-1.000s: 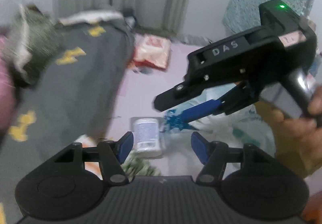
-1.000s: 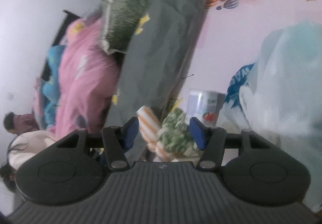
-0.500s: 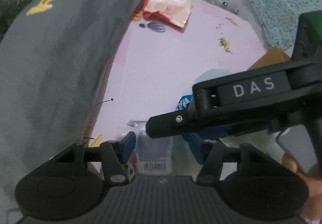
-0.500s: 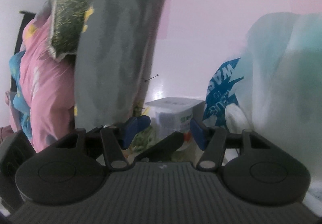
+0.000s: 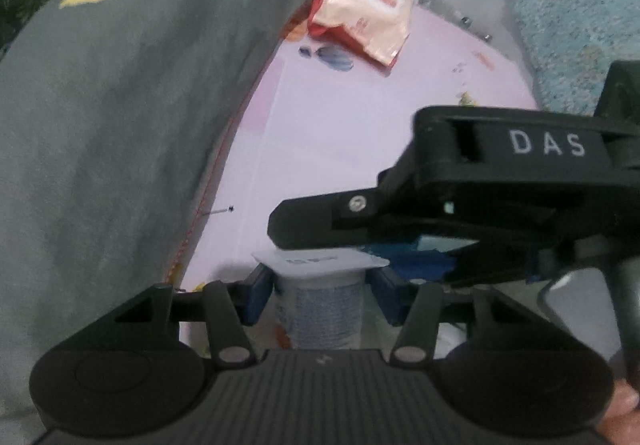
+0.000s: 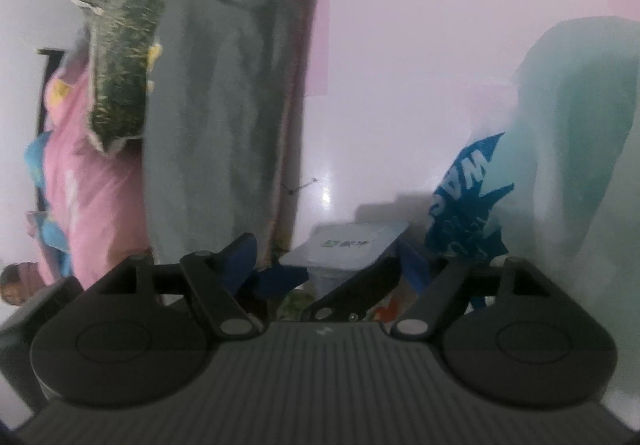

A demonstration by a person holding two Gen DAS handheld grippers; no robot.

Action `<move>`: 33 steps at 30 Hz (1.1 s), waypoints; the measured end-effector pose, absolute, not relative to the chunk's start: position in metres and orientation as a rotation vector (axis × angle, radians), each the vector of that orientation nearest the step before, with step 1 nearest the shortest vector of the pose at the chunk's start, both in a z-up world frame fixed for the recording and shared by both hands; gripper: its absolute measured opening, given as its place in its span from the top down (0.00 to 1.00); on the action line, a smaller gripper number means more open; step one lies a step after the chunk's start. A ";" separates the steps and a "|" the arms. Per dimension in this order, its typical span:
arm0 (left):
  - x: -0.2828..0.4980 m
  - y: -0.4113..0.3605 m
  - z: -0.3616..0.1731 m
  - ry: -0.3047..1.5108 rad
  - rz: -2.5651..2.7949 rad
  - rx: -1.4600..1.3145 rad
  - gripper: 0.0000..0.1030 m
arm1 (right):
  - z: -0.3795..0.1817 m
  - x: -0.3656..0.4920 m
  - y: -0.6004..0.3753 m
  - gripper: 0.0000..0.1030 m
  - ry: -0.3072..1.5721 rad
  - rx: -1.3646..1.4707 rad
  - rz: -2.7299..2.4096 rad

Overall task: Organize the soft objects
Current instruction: 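Grasp the white plastic tub with the right gripper and lift it, then carry the white tub into the cardboard box and open the right gripper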

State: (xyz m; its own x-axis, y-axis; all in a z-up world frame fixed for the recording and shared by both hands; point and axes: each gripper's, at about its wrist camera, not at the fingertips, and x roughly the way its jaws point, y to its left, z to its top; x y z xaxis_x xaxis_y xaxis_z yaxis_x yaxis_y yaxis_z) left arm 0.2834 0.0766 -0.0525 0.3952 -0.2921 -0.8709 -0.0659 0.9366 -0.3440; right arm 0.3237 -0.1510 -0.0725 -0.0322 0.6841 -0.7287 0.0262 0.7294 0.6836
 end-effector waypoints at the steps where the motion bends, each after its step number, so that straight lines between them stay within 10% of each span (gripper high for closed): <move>1: 0.281 0.076 -0.049 1.149 -0.156 -0.348 0.47 | -0.069 0.323 -0.152 0.25 1.517 0.612 0.593; 13: 0.237 0.054 -0.026 1.015 -0.211 -0.177 0.45 | -0.037 0.298 -0.173 0.50 1.368 0.546 0.714; 33: 0.233 0.046 -0.045 1.015 -0.230 -0.085 0.39 | -0.054 0.295 -0.178 0.64 1.347 0.478 0.762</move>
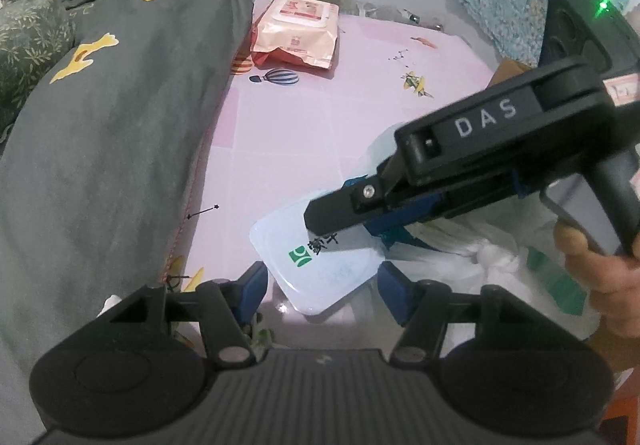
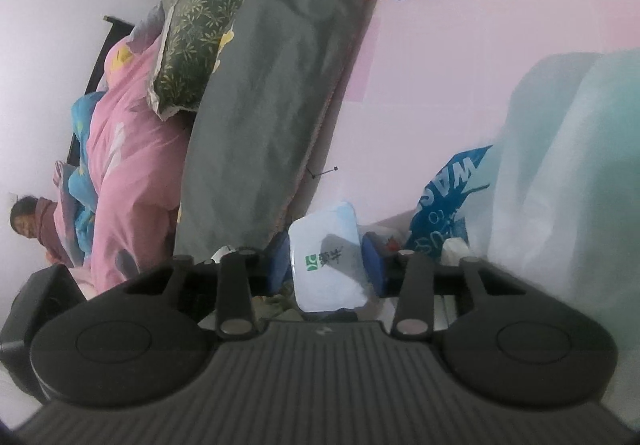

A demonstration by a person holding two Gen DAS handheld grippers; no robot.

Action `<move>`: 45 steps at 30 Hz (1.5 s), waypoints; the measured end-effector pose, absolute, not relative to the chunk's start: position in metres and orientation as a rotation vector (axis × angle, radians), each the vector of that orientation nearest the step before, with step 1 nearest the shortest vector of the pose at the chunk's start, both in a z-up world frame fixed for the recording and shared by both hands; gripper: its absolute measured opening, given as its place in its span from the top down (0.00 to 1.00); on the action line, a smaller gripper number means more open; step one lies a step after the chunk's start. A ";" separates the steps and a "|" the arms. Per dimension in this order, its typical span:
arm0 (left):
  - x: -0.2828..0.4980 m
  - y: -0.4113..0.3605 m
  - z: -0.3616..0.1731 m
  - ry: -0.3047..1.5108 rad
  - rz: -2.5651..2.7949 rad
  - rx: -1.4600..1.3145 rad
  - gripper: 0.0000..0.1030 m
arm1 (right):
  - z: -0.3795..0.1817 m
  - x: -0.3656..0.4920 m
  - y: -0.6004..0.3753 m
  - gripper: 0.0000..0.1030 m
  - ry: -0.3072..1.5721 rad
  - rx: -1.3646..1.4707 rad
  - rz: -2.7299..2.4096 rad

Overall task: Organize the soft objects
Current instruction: 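Carry the white tub into the cardboard box and open the right gripper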

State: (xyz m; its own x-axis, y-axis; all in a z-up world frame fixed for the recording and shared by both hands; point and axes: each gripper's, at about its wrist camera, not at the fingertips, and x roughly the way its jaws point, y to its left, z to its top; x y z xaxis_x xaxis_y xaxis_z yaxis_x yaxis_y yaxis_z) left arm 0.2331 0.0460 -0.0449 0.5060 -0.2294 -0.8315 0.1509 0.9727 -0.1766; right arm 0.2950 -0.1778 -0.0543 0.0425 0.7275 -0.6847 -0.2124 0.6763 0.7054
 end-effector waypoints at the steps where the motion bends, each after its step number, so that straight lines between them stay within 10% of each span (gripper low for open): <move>1: 0.235 0.046 -0.046 1.019 -0.229 -0.093 0.39 | -0.055 0.295 -0.177 0.64 1.350 0.470 0.763; 30: 0.160 -0.111 0.098 0.810 -0.364 -0.027 0.37 | 0.074 0.204 -0.341 0.67 1.085 0.646 0.712; 45: 0.128 -0.268 0.013 1.140 -0.604 0.102 0.36 | 0.005 0.104 -0.532 0.62 1.135 0.842 0.393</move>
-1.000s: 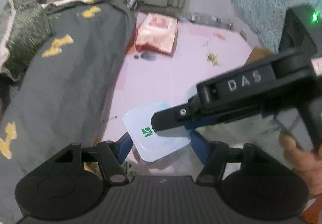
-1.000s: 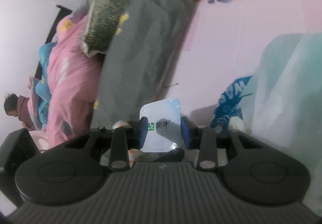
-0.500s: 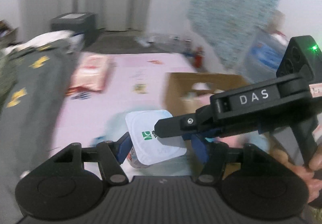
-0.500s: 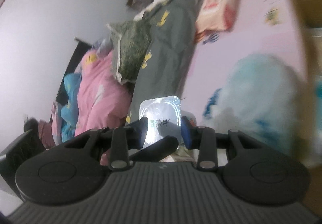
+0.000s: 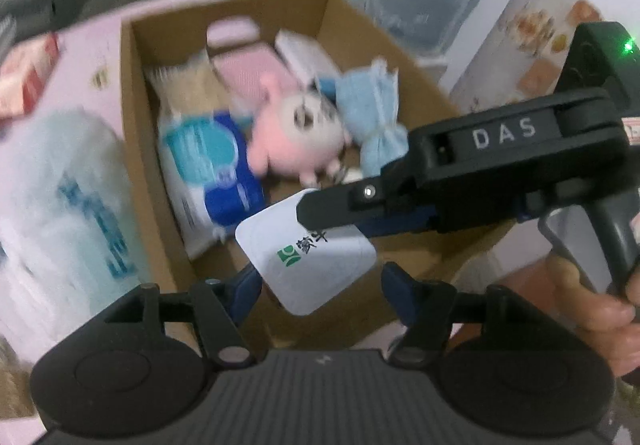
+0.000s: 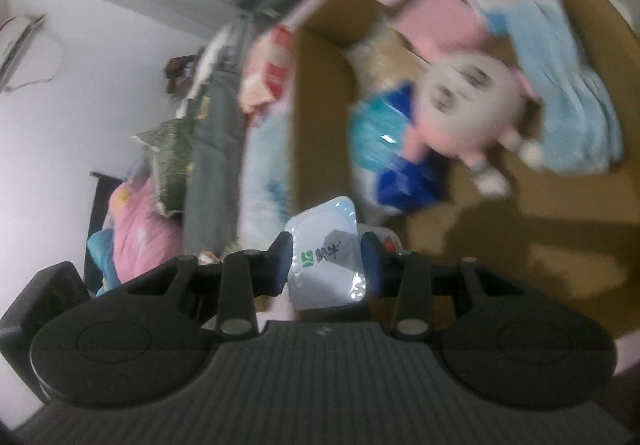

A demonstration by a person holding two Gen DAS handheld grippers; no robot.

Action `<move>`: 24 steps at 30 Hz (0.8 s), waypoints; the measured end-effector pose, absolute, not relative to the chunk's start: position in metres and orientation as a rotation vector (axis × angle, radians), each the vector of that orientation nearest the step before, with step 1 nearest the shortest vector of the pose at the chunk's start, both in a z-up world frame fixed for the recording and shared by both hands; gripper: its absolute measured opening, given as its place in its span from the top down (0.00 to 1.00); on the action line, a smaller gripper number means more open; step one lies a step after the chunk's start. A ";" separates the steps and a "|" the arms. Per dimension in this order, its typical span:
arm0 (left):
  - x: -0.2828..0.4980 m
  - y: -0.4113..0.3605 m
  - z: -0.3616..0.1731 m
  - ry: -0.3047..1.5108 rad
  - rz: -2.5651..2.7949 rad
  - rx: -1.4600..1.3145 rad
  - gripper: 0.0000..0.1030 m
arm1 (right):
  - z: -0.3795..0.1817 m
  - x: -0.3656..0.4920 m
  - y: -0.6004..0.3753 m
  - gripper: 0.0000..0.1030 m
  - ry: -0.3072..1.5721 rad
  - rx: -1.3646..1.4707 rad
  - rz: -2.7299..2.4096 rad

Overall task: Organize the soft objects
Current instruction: 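Carry the white tub into the cardboard box and open the right gripper, then move the right gripper to the orange-striped towel on the bed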

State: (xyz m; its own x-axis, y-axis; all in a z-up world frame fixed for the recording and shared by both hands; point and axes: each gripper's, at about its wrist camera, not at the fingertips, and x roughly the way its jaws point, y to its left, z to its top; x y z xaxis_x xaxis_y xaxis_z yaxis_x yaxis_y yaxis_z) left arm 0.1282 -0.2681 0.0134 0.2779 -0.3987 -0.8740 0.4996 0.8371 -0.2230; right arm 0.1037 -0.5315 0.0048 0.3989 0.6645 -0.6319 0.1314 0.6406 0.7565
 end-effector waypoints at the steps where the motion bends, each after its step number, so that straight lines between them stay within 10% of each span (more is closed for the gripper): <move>1: 0.129 -0.267 0.007 1.161 -0.598 0.102 0.36 | -0.007 0.103 -0.536 0.62 1.154 0.866 0.392; 24: 0.114 -0.201 0.044 1.084 -0.652 0.078 0.35 | -0.066 0.108 -0.539 0.60 1.262 0.928 0.361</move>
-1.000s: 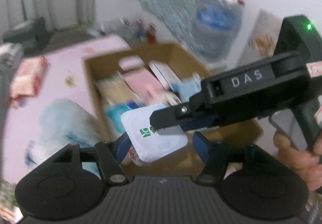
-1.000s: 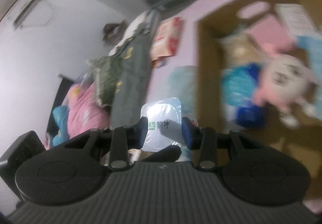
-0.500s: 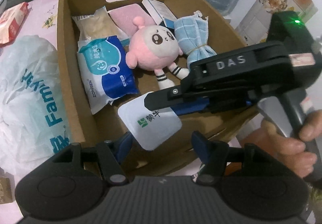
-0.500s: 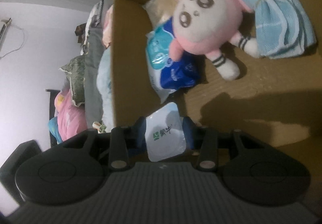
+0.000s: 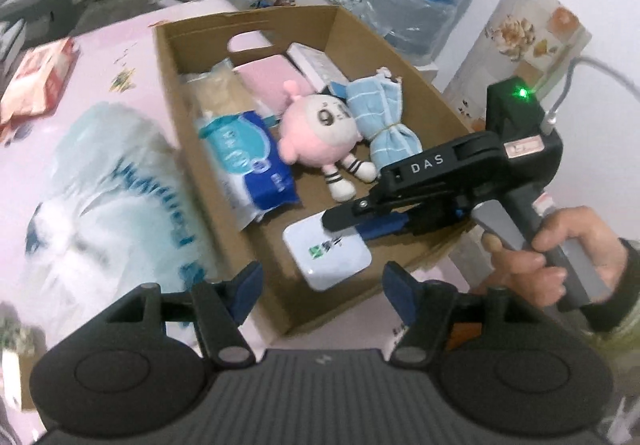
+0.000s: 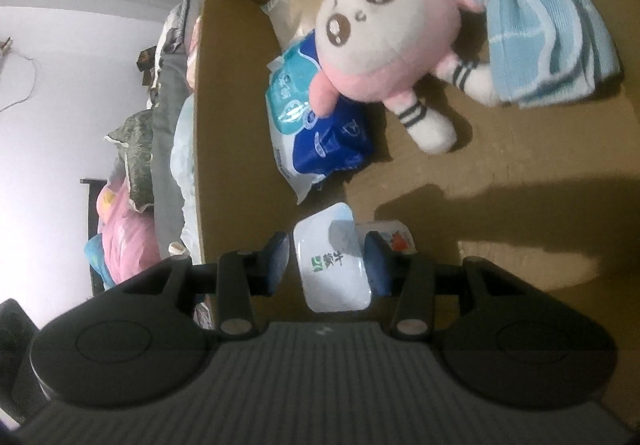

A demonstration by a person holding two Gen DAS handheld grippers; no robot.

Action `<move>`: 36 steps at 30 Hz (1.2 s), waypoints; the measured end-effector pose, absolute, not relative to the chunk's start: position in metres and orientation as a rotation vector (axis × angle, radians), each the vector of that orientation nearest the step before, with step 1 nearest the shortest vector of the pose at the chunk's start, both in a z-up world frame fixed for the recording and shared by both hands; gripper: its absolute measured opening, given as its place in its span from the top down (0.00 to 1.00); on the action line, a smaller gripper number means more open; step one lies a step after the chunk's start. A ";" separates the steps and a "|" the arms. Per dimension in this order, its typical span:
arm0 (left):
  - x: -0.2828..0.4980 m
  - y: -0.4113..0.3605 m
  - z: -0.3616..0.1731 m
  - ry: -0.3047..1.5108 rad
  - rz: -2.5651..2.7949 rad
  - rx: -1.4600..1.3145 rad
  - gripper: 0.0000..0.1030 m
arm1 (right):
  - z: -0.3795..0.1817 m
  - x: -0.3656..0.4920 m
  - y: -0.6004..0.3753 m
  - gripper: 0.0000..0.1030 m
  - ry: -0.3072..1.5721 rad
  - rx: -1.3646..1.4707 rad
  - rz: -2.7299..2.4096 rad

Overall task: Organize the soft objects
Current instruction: 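Move the right gripper to the orange-striped towel on the bed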

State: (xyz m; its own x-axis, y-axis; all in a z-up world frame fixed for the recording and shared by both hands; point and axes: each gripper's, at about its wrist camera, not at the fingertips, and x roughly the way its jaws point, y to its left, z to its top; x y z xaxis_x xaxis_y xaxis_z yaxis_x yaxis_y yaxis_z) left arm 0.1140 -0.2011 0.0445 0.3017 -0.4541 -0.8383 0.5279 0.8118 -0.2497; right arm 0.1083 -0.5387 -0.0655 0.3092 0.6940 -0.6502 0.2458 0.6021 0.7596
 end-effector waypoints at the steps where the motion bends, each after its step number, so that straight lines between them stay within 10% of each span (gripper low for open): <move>1: 0.113 -0.193 0.046 1.082 -0.646 0.068 0.35 | -0.066 0.109 -0.536 0.61 1.261 0.922 0.357; 15: 0.091 -0.086 0.039 0.988 -0.478 -0.064 0.29 | -0.076 0.119 -0.509 0.63 1.237 0.913 0.325; 23: 0.065 -0.030 0.033 0.887 -0.293 -0.114 0.28 | -0.032 0.112 -0.515 0.38 1.102 0.825 0.341; 36: 0.044 0.019 0.008 0.763 -0.030 -0.113 0.34 | 0.039 0.158 -0.396 0.31 1.055 0.716 0.736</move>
